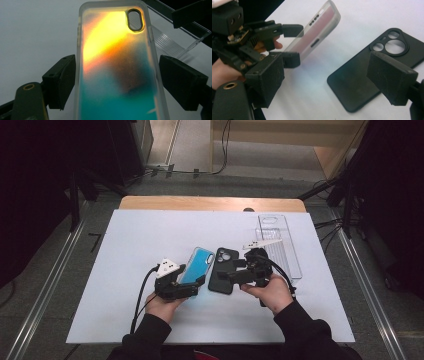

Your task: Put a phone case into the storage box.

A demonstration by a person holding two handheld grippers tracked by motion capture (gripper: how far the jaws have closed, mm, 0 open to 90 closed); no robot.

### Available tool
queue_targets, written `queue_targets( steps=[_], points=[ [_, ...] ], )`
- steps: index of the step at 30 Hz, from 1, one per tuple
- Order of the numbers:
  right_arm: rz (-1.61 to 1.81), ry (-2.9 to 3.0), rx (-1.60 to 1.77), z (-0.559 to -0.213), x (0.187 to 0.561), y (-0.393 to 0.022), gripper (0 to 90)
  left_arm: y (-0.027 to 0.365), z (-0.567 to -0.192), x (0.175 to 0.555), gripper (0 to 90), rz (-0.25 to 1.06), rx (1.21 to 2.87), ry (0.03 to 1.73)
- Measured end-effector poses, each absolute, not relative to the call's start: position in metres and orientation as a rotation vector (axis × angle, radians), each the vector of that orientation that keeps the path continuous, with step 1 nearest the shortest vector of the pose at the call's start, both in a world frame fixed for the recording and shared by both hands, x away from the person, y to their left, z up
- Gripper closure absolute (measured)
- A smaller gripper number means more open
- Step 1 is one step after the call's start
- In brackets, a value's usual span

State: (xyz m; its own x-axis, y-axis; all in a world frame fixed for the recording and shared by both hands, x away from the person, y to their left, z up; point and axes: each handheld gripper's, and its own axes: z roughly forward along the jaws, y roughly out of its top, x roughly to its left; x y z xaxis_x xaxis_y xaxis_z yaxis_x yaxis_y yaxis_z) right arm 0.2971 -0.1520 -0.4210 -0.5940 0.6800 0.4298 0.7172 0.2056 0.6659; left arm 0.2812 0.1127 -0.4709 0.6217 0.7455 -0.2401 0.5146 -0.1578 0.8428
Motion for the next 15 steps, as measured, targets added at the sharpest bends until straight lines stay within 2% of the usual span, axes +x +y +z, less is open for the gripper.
queue_targets(
  steps=[15],
  points=[
    [-1.354, -2.375, -1.426, -0.420, 0.315, -0.143, 13.5, 0.106, -0.479, 0.273, 16.9, 0.346, 1.765, 0.973]
  ],
)
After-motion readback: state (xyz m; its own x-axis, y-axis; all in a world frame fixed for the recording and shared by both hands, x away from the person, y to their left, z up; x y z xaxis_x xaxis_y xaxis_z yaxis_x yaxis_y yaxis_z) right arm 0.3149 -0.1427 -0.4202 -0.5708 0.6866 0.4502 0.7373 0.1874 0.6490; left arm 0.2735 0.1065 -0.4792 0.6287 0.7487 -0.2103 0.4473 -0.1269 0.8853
